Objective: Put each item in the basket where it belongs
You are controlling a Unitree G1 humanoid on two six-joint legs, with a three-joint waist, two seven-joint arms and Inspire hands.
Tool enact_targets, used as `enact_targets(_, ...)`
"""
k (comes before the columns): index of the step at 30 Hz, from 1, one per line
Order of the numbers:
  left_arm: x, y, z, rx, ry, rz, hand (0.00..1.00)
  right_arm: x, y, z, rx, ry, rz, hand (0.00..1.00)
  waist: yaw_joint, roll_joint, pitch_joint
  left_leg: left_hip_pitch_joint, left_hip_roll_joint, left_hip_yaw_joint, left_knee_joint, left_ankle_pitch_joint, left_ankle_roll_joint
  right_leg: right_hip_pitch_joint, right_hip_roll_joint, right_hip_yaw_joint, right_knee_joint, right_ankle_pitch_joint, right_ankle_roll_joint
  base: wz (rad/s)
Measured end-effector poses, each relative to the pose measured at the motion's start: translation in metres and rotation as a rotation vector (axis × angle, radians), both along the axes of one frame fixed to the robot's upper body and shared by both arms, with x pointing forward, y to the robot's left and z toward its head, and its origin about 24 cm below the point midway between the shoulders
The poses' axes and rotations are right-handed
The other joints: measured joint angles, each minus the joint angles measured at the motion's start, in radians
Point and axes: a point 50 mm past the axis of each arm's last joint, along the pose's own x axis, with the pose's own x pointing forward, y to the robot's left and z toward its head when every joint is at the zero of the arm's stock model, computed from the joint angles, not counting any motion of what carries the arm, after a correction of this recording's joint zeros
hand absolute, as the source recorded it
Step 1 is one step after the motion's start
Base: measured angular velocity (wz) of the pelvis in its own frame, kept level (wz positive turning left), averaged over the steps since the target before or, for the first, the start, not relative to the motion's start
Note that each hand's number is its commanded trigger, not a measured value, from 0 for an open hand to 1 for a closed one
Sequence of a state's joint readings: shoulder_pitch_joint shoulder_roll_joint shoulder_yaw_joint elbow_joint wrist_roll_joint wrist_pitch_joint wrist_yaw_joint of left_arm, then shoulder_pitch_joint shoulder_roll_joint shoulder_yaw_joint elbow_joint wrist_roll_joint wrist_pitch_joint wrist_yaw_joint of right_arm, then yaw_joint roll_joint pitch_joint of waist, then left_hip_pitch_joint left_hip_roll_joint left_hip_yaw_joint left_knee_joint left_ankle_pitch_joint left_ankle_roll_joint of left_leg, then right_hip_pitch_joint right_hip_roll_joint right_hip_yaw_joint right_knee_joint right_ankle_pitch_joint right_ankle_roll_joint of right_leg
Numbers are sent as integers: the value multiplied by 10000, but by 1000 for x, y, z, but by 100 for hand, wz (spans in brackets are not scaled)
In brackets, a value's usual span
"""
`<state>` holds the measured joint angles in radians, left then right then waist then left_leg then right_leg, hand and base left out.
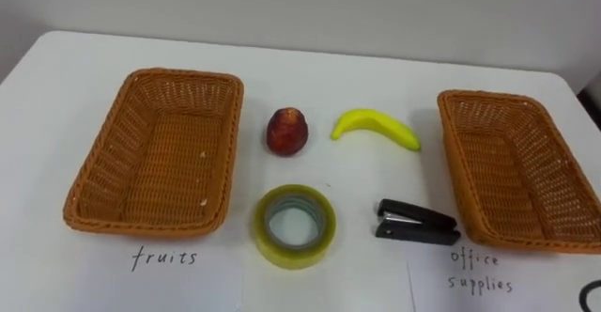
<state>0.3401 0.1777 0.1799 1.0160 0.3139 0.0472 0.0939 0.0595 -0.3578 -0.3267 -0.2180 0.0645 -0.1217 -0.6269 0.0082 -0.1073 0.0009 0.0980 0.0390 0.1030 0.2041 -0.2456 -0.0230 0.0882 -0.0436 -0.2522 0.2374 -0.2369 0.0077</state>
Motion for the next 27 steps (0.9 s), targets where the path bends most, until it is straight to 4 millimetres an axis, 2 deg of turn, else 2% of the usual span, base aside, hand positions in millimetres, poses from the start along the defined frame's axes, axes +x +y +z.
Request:
enact_targets(5, 1, -1, 0, -158, 55, -235, 0, 9, 10, 11, -850, -91, 539, 0, 48, 42, 0, 25, -2, -32, 30, 2, 3, 55, -2, -18, 5, 6, -8, 1)
enact_targets(12, 7, 0, 0, -306, -27, -412, 0, 21, 30, 7, -1302, 637, 2232, 0, 62, 129, 61, -6, 6, -82, 166, 2, 3, 101, -5, -2, 8, 20, -33, 0)
enact_targets(20, 11, 5, 1, -388, -57, -519, 0, 26, 39, 3, -1677, 1275, 3416, 0, 188, -45, 39, -19, 1, -80, 187, 2, 3, 119, -3, -20, -41, 19, -31, 0)
enact_targets(27, 13, 9, 3, -217, -163, -605, 0, 29, 42, -3, -2580, 2227, 3868, 0, 190, -36, 34, -27, 6, -152, 203, 1, 2, 230, 8, -178, -155, 45, -32, 4)
